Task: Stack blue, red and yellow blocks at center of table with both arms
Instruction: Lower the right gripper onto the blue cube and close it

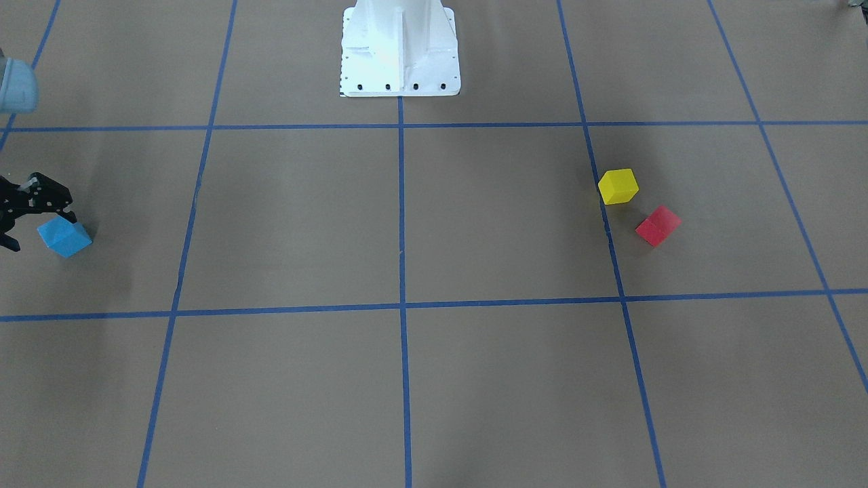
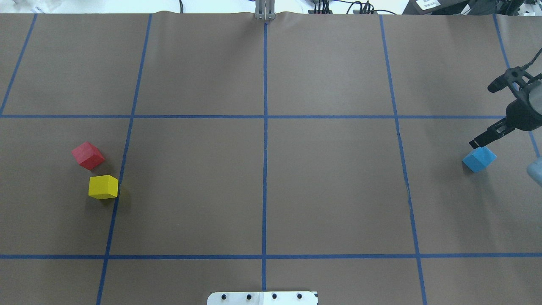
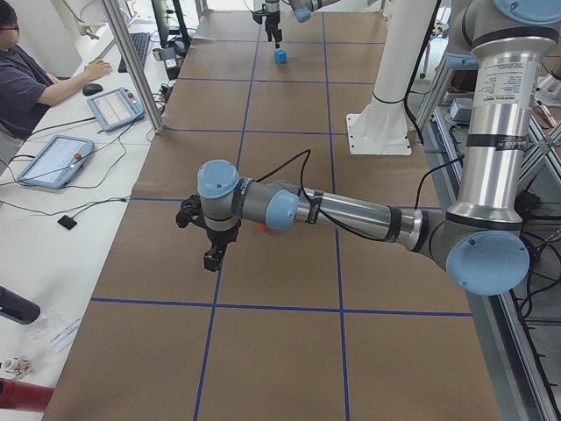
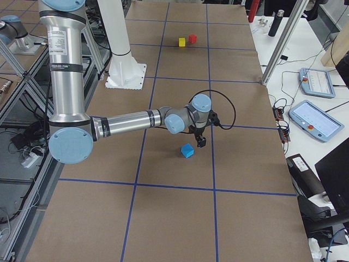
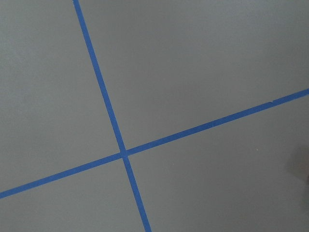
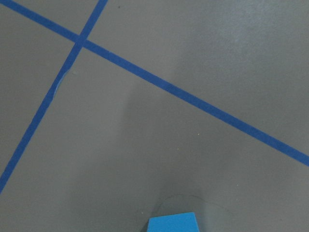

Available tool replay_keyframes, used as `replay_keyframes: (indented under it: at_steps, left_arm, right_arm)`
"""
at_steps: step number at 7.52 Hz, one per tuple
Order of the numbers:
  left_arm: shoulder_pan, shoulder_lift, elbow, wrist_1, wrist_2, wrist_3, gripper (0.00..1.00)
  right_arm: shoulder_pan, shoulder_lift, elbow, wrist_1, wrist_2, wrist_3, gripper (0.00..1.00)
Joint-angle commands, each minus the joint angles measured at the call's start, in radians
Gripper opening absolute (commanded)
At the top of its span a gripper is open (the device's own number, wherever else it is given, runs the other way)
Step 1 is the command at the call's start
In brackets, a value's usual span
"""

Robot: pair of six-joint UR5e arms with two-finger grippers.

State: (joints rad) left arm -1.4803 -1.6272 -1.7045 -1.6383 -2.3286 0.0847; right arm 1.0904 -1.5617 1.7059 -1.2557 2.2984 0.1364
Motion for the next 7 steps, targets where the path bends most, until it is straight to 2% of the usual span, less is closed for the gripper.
replay_keyframes:
  at_steps: [1,7]
  left_arm:
    - [0.000,0.001,0.002,0.000,0.000,-0.003,1.00]
    - [0.000,0.001,0.003,0.000,-0.002,-0.005,1.00]
  right_arm:
    - [-0.017,-0.021,-0.002,-0.007,0.003,-0.001,1.00]
    - [-0.058,-0.028,-0.066,-0.007,-0.004,-0.046,1.00]
